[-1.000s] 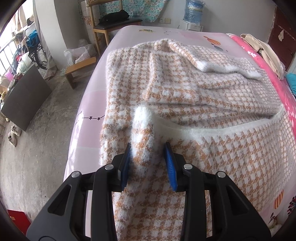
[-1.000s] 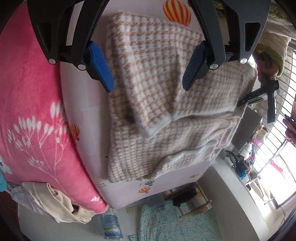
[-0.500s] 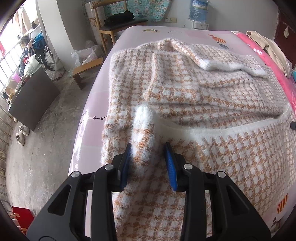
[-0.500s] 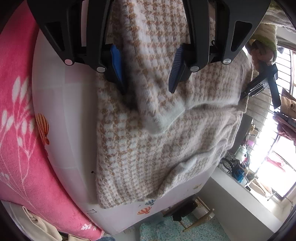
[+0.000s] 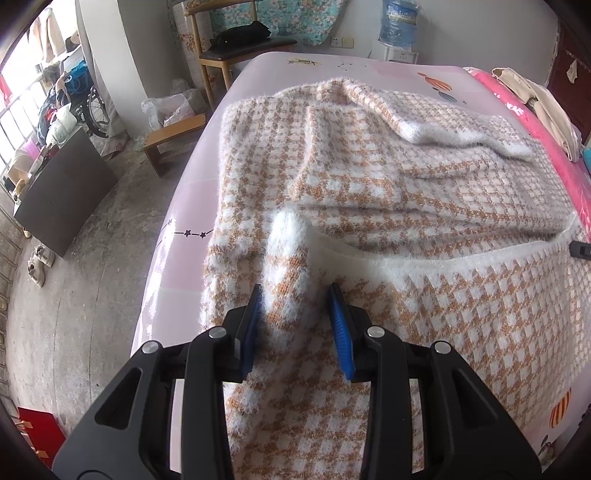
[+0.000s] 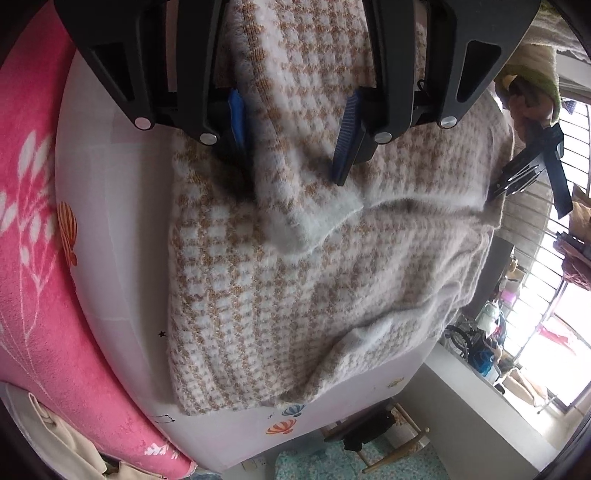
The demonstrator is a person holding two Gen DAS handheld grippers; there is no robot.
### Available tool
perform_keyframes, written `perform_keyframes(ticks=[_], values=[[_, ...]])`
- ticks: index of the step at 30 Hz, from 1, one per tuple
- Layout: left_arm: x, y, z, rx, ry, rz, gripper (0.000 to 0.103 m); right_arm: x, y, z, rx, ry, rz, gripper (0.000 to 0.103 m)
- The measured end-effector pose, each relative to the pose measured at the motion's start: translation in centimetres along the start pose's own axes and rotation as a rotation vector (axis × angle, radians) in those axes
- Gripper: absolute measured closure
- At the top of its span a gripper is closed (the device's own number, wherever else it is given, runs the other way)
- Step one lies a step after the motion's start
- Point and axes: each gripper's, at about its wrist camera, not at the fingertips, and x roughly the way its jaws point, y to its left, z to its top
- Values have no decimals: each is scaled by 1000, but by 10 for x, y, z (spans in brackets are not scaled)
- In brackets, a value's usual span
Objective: Fold large clothes
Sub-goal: 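Pinch the white fold edge with the right gripper beside the left gripper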
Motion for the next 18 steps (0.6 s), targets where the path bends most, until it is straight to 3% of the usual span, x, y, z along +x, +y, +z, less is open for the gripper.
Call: perform_keyframes(ticks=[6, 18], values=[[0, 1, 0, 1, -1, -5, 69, -3, 6, -13, -38, 20, -52, 68], [1, 0, 0, 10, -3, 1, 69, 4, 14, -7, -43, 8, -90, 68]])
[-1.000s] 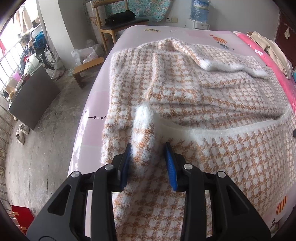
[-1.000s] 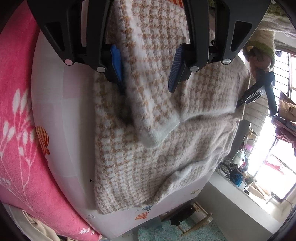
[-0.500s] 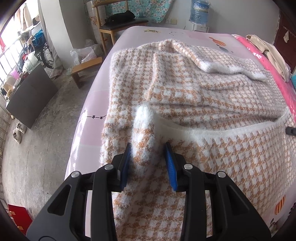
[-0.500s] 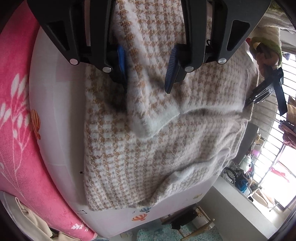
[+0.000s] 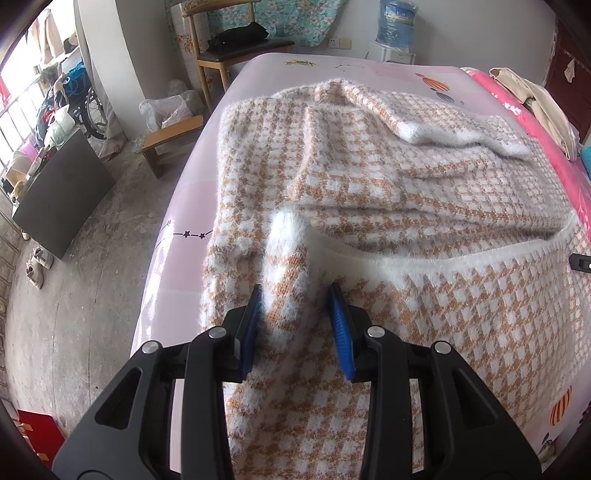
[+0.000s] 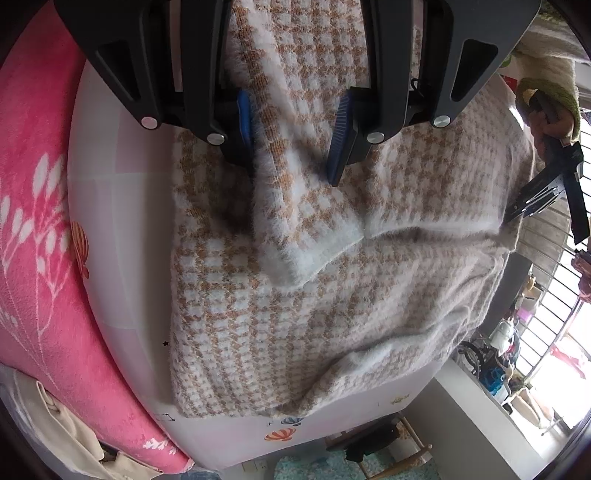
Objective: Fold large clothes
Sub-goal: 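Pinch the white fold edge with the right gripper beside the left gripper, then lift the fold edge with both grippers and fold it over the coat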
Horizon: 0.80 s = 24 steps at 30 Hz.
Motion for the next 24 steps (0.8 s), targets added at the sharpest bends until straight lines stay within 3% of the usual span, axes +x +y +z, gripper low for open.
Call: perform_keyframes(ticks=[7, 13, 18, 24], values=[[0, 0, 0, -6, 3, -1, 68, 2, 11, -3, -47, -20, -67, 69], [1, -2, 2, -1, 1, 20, 65, -4, 21, -6, -100, -58, -120, 92], [-7, -4, 1, 18, -42, 32, 88, -22, 25, -13, -108, -118, -134, 95], [-61, -4, -11, 29, -203, 29, 93, -74, 41, -29, -117, -261, -140, 96]])
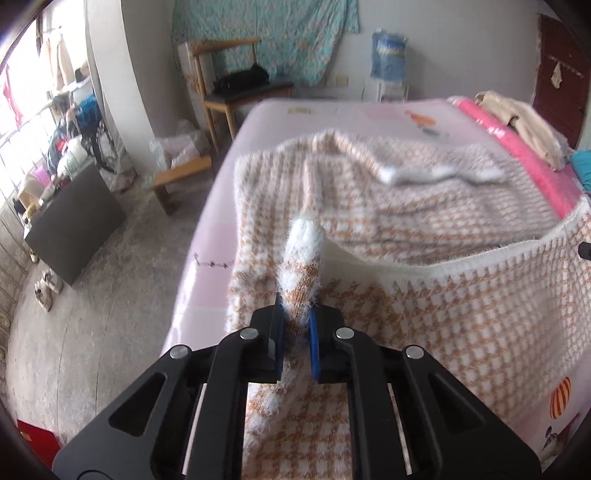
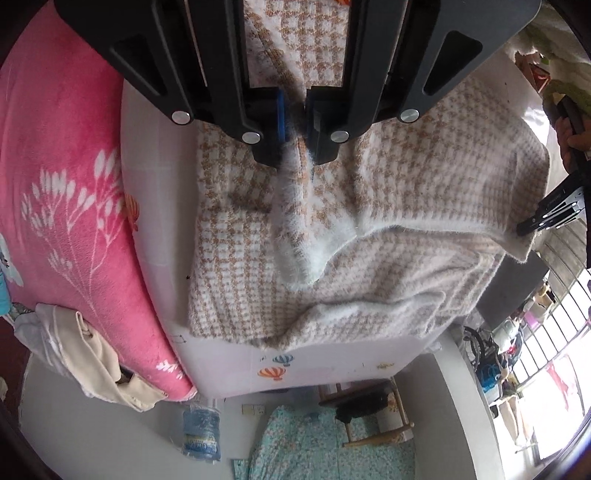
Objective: Fold large clothes
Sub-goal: 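Lift the fold edge with both grippers and fold it over the coat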
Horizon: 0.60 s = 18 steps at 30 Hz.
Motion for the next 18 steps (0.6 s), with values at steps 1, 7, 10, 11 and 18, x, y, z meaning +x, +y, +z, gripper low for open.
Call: perform_keyframes(ticks=[1, 7, 10, 11, 18], values=[[-11, 1, 1, 2, -26, 2, 93, -11, 2, 1, -1, -27, -6, 96], [-64, 12, 36, -7, -166, -31, 94, -51, 5, 36, -17, -168, 14, 96], [-69, 15, 77, 6, -235, -58, 94, -55, -1, 72, -35, -235, 12, 96], [-67, 16, 93, 13, -254, -61, 94, -54, -5, 89, -33, -258, 20, 96], [18, 16, 208, 59, -228, -98, 94, 17, -39, 196, -20, -258, 20, 96]])
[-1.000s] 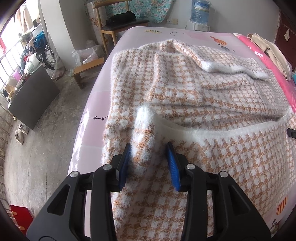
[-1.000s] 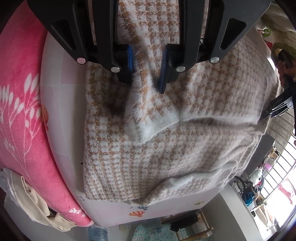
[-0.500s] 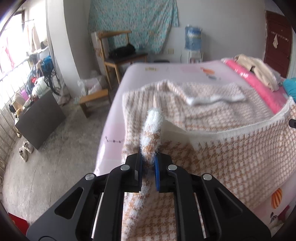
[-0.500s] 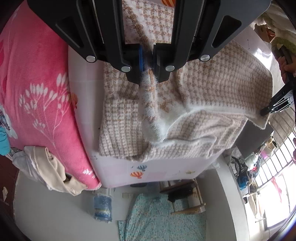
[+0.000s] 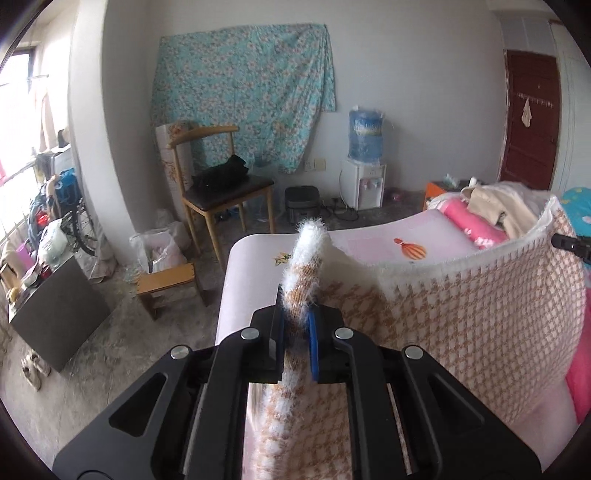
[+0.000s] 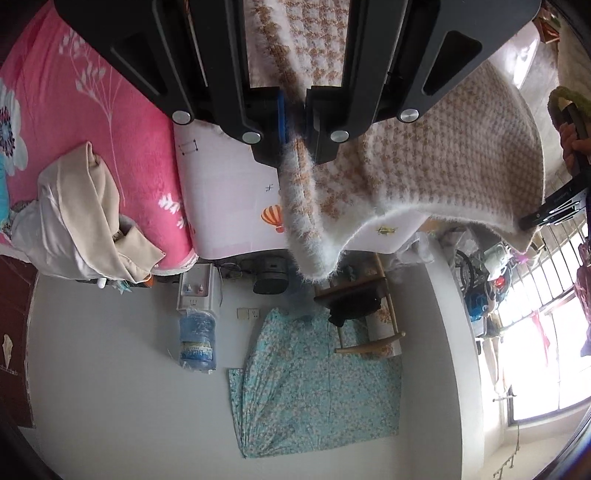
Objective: Fold large clothes
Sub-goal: 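Lift the fold edge with both grippers and fold it over the coat, then lay the fold edge down and open both grippers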
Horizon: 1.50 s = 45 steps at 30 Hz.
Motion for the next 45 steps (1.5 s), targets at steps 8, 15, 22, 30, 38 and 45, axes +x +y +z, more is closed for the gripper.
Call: perform_keyframes(ticks=[8, 15, 22, 30, 38, 45], values=[[167, 16, -33, -24, 382, 4, 82, 145, -60, -29, 116, 344, -53, 67], [129, 33, -21, -155, 229, -147, 63, 126, -57, -10, 173, 236, 87, 59], [202, 20, -42, -256, 445, -233, 62, 206, -56, -36, 315, 439, 169, 59], [145, 41, -38, -291, 338, -200, 62, 129, -69, -27, 269, 299, -25, 66], [119, -61, -52, -79, 355, -340, 56, 126, 49, -55, -50, 326, 88, 57], [104, -73, -69, -5, 326, -266, 54, 114, 60, -65, -99, 357, 16, 56]])
